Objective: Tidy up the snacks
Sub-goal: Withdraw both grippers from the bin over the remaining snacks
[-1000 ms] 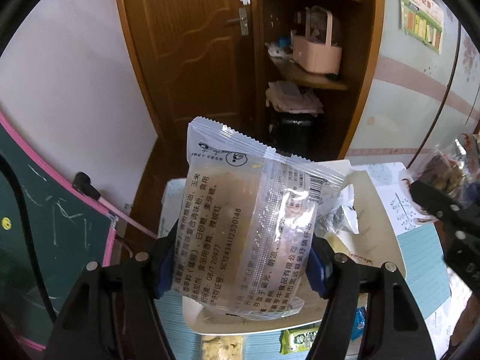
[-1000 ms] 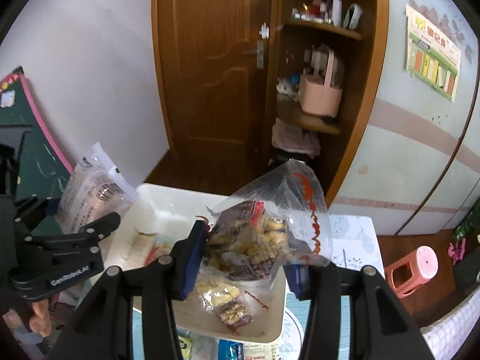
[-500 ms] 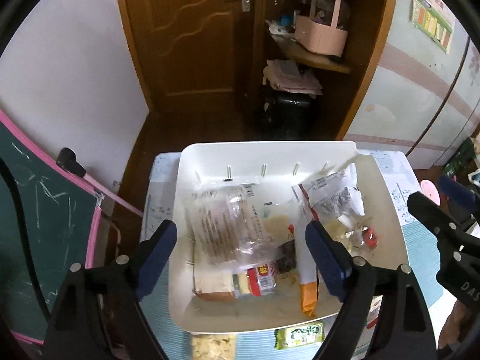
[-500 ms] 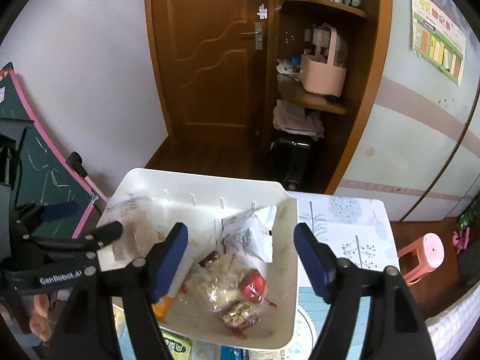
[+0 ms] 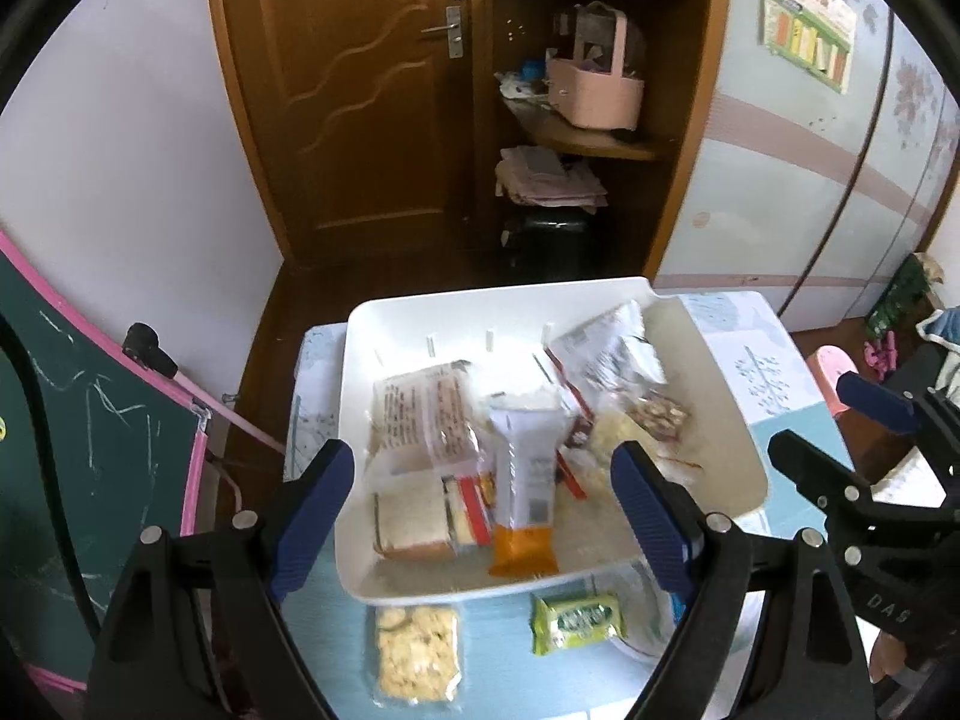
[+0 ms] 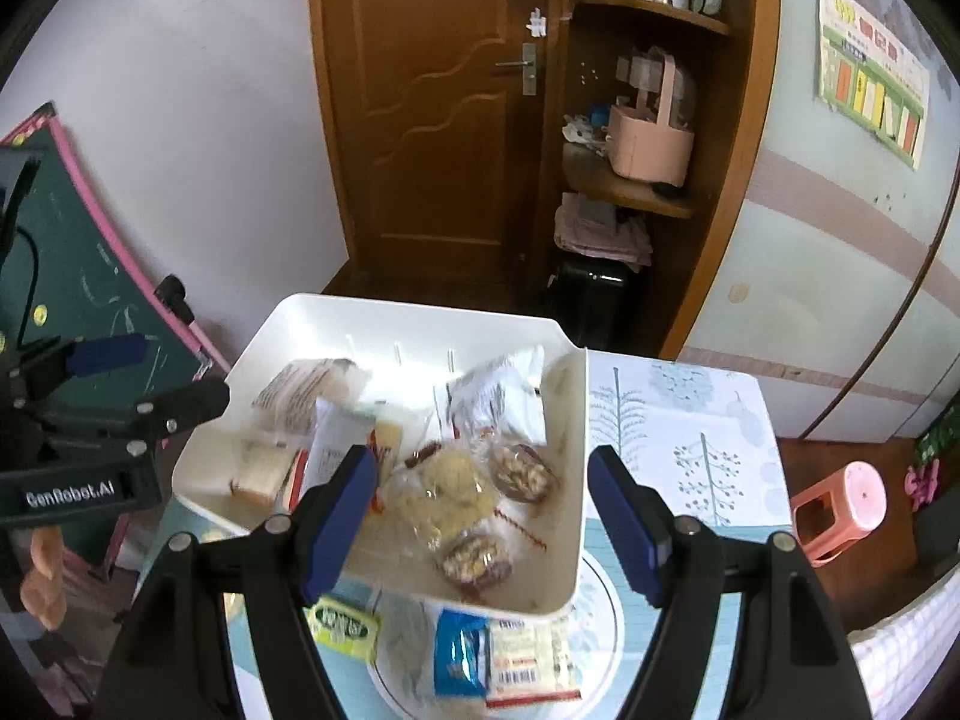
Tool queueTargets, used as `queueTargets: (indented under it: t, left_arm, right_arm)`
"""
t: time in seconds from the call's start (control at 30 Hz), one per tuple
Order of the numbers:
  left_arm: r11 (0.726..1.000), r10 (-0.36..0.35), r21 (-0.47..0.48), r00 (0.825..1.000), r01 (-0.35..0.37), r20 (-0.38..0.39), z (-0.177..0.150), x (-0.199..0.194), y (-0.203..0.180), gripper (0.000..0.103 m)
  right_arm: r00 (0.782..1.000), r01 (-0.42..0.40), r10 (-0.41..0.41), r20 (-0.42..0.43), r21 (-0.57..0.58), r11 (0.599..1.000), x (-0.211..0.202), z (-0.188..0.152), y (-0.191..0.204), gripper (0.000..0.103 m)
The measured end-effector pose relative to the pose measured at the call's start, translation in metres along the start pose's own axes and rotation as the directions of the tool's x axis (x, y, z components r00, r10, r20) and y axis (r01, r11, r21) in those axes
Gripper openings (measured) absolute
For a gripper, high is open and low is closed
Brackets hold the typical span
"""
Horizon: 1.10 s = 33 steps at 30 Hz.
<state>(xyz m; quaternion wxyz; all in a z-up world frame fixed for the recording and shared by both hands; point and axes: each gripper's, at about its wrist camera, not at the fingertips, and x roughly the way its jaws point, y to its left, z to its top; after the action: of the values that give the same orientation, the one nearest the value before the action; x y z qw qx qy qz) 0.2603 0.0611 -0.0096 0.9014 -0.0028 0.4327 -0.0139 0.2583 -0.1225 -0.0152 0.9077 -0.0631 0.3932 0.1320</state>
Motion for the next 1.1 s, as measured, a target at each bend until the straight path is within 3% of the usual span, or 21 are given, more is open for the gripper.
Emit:
queueTargets:
  t: [0.17,0.47,0.57,0.87,1.1]
  left_arm:
    - [0.999,-0.039,-0.008,0.999,0.039,0.037,-0.023,-0.031,-0.003,0.087]
    - [0.998,-0.047,-0.026,0.991,0.050,0.129,-0.073,-0.079,-0.005,0.087]
    - [0.998,-0.041,-0.041,0.990,0.047,0.138,-0.090,-0.085,-0.004,0.087]
    - [0.997,-0.023,-0.066,0.990,0.033,0.138,-0.134,-0.084,-0.002,0.087]
    - [0.998,0.017,-0.070,0.993,-0.009,0.117,-0.153,-0.068,-0.002,0.087]
  right_arm:
    - [0.999,0.001,0.000,0.037,-0.030,1.000,-0.032,-0.020,0.007,0.074]
    - [0.994,0.023,-0.016,0.112,-0.063,0.998,-0.074,-0.069,0.027,0.074]
    - [0.991,0.039,-0.031,0.130,-0.060,0.997,-0.078,-0.084,0.031,0.074]
    - [0.993,-0.020,0.018,0.114,0.010,1.000,-0.080,-0.116,0.026,0.074]
    - [0.998,-0.015,0.013,0.057,0.030,0.999,-0.065,-0.134,0.030,0.074]
